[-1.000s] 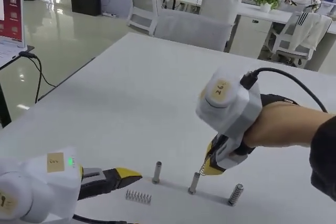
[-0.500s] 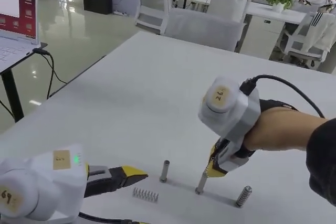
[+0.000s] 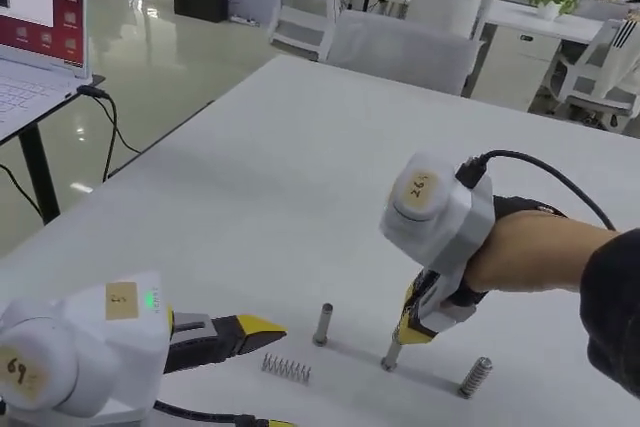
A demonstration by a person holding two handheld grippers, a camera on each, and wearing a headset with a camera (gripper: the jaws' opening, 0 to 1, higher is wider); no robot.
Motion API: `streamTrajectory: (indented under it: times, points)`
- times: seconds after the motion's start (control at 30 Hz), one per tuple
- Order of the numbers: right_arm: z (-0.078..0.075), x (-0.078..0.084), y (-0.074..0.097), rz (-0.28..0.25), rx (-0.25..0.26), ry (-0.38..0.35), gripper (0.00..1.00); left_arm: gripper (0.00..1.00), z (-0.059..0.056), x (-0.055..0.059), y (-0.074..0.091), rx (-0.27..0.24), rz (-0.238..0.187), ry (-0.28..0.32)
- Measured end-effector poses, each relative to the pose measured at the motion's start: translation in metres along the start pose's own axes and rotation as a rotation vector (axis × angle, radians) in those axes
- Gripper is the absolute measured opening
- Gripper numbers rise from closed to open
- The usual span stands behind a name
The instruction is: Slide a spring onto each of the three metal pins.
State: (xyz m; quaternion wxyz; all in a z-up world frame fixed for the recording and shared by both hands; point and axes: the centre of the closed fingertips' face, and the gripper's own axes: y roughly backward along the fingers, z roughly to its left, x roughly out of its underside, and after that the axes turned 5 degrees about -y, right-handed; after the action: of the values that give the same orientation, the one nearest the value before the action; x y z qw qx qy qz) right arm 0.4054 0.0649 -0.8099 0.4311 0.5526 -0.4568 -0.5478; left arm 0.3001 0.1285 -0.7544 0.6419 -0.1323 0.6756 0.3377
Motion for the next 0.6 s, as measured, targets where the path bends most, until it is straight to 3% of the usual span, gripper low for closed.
streamTrajectory:
  times: [0.6]
  points:
    - [0.007,0.009,-0.034,0.051,-0.035,0.001,0.09,0.48,0.002,0.008,-0.002,0.0,0.009,0.02]
